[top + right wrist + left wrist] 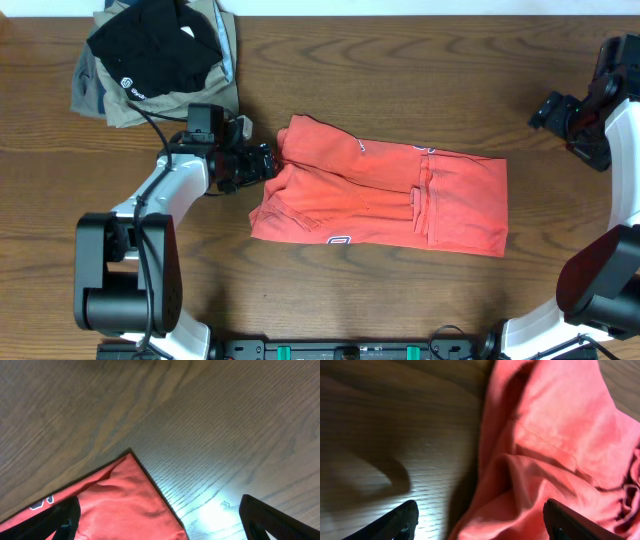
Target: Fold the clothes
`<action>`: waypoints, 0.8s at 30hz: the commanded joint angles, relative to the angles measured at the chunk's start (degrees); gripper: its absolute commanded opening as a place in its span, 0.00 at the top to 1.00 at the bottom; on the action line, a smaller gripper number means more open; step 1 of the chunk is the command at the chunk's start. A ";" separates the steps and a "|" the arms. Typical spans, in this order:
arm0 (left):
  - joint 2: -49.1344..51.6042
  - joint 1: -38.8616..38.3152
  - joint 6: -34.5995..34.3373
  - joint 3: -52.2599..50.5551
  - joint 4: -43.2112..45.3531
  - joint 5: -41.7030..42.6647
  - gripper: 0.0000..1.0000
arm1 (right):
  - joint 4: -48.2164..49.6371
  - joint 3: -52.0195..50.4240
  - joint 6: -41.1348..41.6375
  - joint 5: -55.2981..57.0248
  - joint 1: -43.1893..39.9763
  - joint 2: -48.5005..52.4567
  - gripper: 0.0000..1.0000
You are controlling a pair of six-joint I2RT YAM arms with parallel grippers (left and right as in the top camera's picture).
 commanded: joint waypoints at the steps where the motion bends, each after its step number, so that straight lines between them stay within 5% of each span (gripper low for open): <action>1: -0.04 0.24 3.32 0.07 0.13 5.64 0.19 | -0.07 0.52 -0.70 0.81 -0.17 -0.09 0.00; 6: 0.87 -0.57 6.88 0.07 0.15 13.18 0.19 | -0.07 0.52 -0.72 0.81 -0.17 -0.09 0.01; 24: 6.71 -2.03 6.82 0.07 0.15 7.50 0.20 | -0.07 0.52 -0.72 0.81 -0.17 -0.09 0.01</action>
